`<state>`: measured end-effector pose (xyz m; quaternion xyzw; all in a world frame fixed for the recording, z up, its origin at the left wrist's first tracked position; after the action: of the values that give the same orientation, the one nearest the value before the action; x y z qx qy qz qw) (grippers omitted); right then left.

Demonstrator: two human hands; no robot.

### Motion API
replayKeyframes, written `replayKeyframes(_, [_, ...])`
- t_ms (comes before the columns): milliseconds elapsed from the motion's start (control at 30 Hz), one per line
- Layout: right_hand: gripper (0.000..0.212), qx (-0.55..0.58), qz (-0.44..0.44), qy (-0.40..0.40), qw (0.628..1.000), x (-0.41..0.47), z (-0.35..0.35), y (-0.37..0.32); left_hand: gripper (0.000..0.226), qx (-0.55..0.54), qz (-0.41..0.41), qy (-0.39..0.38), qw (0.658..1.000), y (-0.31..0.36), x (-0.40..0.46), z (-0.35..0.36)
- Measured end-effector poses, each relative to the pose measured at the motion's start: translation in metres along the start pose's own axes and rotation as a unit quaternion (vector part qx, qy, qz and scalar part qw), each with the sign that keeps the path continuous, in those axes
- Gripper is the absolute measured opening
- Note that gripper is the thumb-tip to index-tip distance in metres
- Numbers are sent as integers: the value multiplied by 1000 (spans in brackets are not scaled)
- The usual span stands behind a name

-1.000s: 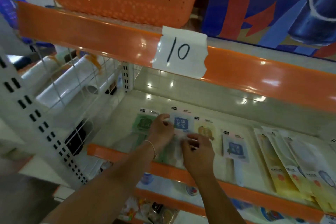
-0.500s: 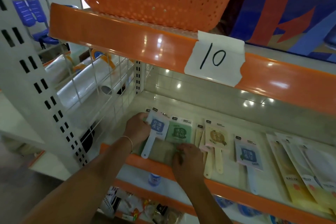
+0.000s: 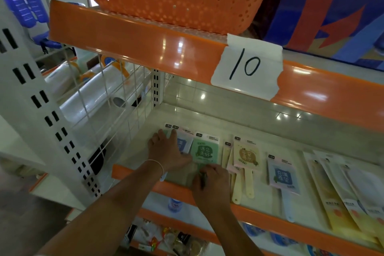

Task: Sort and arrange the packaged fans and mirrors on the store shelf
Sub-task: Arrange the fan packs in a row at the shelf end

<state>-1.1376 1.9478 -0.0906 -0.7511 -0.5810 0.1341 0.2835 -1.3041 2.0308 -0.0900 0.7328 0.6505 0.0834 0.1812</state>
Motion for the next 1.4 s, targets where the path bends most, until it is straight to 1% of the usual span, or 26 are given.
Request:
replayKeyframes(167, [17, -7, -10, 0, 1000, 0, 1, 0, 84, 14, -25, 53, 998, 6, 3, -13])
replayKeyframes(233, [16, -10, -9, 0, 1000, -1, 1, 0, 80, 15, -35, 68, 997, 5, 4, -15])
replayKeyframes(367, [15, -13, -9, -10, 1000, 0, 3, 1, 80, 20, -54, 99, 993, 4, 5, -11])
replayKeyframes(567, [18, -12, -13, -14, 1000, -1, 2, 1, 79, 56, -32, 138, 988, 3, 1, -8])
replayKeyframes(667, [16, -9, -18, -10, 1000, -1, 2, 0, 85, 65, -31, 146, 987, 0, -6, -5])
replayKeyframes(767, [16, -16, -18, -22, 999, 1, 5, 2, 94, 50, -35, 143, 988, -6, -14, -5])
replayKeyframes(867, [22, -9, -14, -34, 999, 2, 5, 2, 94, 18, -30, 159, 987, -15, -24, -14])
replayKeyframes(933, [25, 14, 3, -35, 999, 3, 3, 4, 89, -21, -24, 153, 988, -24, -29, -21])
replayKeyframes(1000, [31, 37, 17, -31, 999, 4, 2, 5, 90, -74, -27, 113, 991, -37, -30, -22])
replayKeyframes(1067, [33, 50, 24, -32, 998, 6, 2, 7, 106, -98, -35, 69, 992, -42, -32, -22])
replayKeyframes(1133, [32, 53, 28, -32, 998, 6, 2, 8, 117, -92, -43, 49, 994, -40, -37, -20])
replayKeyframes(1167, [31, 53, 30, -32, 998, 6, 2, 8, 114, -83, -48, 44, 994, -37, -39, -18])
replayKeyframes(1200, [31, 53, 30, -31, 998, 6, 2, 8, 103, -67, -49, 49, 995, -33, -42, -16])
replayKeyframes(1267, [32, 51, 32, -33, 998, 6, 3, 8, 64, -47, -60, 80, 994, -25, -50, -16])
replayKeyframes(1300, [34, 50, 35, -35, 997, 6, 3, 8, 51, -33, -71, 89, 993, -23, -54, -17])
replayKeyframes(1400, [39, 54, 40, -34, 997, 6, 1, 8, 28, 29, -60, 72, 995, -11, -55, -17])
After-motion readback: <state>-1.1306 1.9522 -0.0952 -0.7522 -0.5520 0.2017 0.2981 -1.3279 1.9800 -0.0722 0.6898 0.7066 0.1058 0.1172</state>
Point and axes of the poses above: each hand's wrist, its own x-axis towards the middle knuckle, its own z-axis out of the palm, y = z × x, the point moved 7 cm from there along x, towards the middle knuckle, and after that the axes turned 12 degrees about z, right-handed, at the moved point
